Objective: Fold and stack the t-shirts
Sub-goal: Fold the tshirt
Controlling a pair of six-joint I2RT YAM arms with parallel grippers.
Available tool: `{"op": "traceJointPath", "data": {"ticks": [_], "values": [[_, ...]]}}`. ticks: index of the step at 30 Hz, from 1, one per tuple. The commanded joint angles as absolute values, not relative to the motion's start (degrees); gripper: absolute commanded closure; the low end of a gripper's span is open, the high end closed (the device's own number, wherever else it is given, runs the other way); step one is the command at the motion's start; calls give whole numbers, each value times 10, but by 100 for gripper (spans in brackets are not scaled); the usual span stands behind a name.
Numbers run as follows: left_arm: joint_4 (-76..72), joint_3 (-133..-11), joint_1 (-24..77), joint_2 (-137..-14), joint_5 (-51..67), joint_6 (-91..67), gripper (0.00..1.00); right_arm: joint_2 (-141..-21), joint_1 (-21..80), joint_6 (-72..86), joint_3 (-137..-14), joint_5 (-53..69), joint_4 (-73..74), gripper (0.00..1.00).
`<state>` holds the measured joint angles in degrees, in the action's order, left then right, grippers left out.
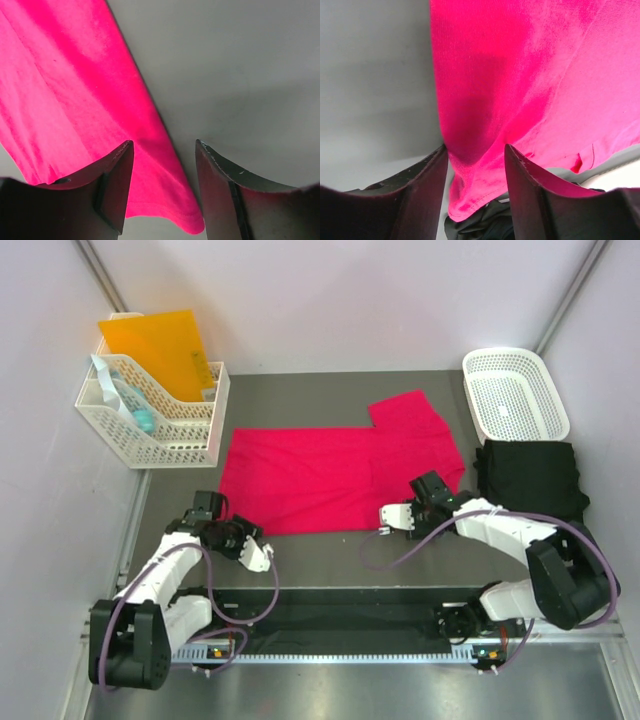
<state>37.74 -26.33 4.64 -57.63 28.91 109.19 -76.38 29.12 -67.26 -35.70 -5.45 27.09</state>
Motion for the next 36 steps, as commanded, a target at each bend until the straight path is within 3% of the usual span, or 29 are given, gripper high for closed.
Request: {"op": "traceJointPath", "data": {"ticks": [1,13,16,17,19,21,22,25,36], "values": [[331,-245,49,-591,291,1085,43,-790,299,-665,-359,-35,274,51],[318,-243,49,-629,287,1093,47,-823,300,-668,-389,-31,287,62],[324,-242,49,-632,282,1098,62,-822,300,-666,-389,-27,288,64],[328,-243,49,-631,280,1099,74,-821,300,-667,-388,-27,287,66],[342,-244,49,-630,277,1101,84,-823,301,-668,-385,-27,287,71],[351,-245,49,-628,274,1106,99,-824,302,-666,-382,-27,287,83],[357,-244,49,-623,275,1106,100,-823,303,-664,-382,-27,287,91],[376,-247,49,-616,272,1107,100,-817,306,-663,-377,-25,289,100],[497,-262,49,-563,254,1127,100,-773,318,-652,-349,-20,325,100]]}}
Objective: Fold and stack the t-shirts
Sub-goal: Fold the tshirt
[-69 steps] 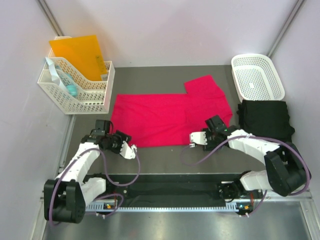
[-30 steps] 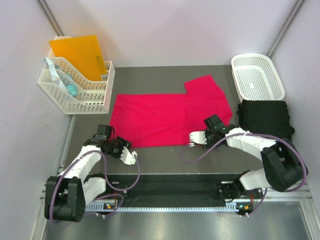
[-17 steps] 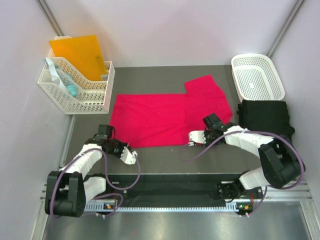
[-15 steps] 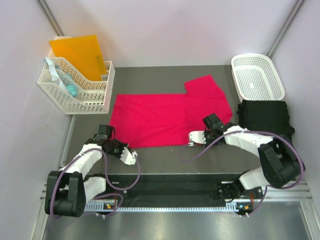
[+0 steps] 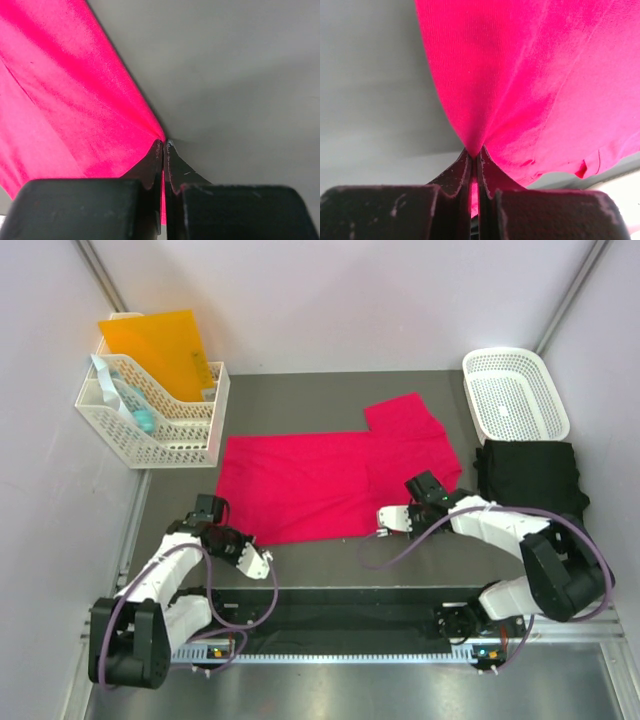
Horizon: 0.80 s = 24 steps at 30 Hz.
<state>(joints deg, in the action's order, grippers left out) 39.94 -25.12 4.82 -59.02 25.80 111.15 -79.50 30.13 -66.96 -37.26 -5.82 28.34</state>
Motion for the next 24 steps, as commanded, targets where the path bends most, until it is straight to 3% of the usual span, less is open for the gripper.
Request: {"op": "traceJointPath", "data": {"ticks": [1,18,19,22,24], "values": [[505,-261,49,-549,253,1127,100,-768,320,-649,-347,-18,329,100],[582,-235,49,-448,242,1114,100,-635,399,-639,-274,-10,408,100],[584,-237,49,-447,242,1115,95,-635,403,-639,-274,-11,411,85],[589,-251,49,-440,239,1100,53,-633,404,-644,-285,-3,428,48],[595,-262,49,-434,236,1088,42,-621,405,-644,-294,15,440,43]]}}
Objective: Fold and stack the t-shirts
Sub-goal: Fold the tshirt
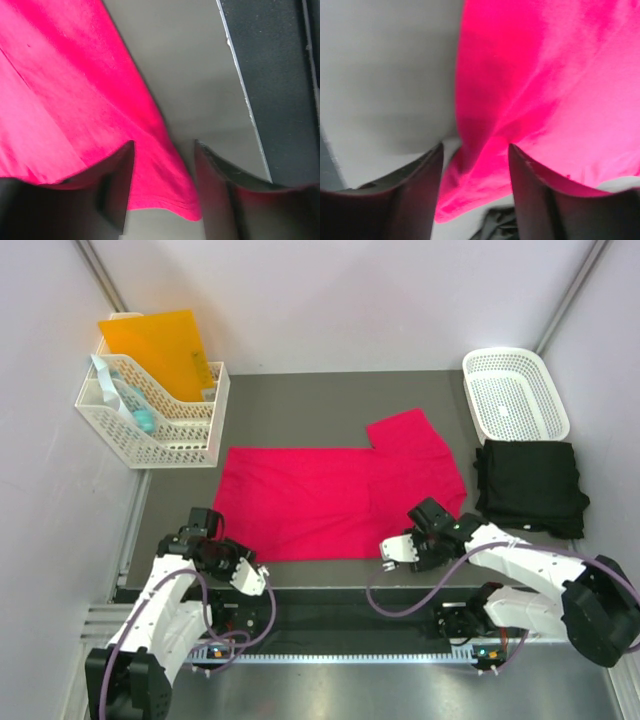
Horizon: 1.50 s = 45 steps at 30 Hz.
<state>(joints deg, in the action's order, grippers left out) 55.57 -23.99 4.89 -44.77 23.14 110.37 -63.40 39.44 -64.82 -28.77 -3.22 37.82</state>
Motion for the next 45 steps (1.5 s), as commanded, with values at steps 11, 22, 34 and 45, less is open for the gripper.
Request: {"op": "traceJointPath", "data": {"ticks": [11,22,34,45], "values": [[421,-362,49,-450,240,878,36,-591,390,-585,-421,57,460,82],[332,-377,49,-592,198,836,100,-740,281,-603,-488,96,439,100],[318,-383,49,-634,178,840,100,-834,224,-603,-481,106,397,100],[435,-425,48,-688,149,874,100,-890,223,-584,-490,96,360,100]]}}
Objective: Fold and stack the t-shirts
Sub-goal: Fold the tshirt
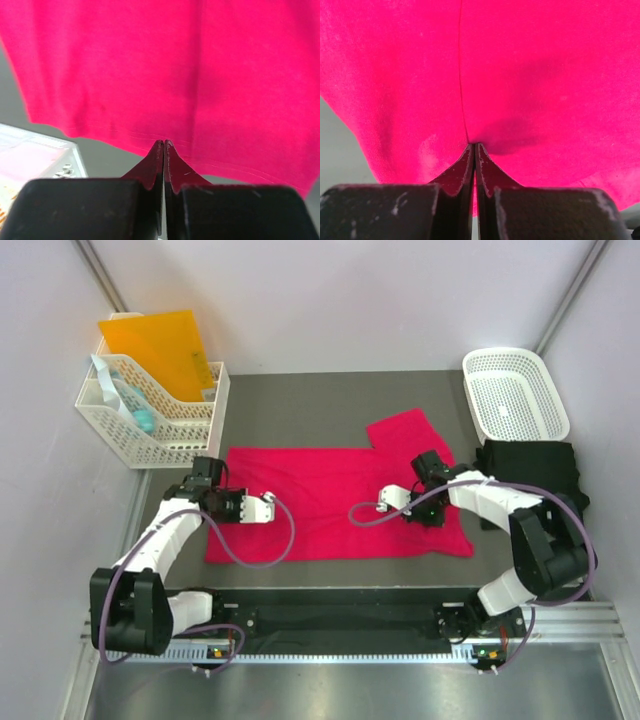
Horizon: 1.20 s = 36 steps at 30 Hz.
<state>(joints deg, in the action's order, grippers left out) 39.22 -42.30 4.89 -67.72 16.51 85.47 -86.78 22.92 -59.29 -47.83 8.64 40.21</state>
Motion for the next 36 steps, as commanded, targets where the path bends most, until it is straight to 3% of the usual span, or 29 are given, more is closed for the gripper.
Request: {"op": "traceJointPath", "data": {"ticks": [1,21,29,36], "values": [[439,-425,48,-689,145,878,100,-892,223,-583,-490,96,358,100],[434,-402,42,-758,90,882,100,-925,223,-584,-506,82,345,100],[319,-375,39,-812,53,879,100,-936,222,-586,-517,80,348,100],[338,-401,25,-845,26,874,100,-940,221,-595,-508,76,347,100]]}}
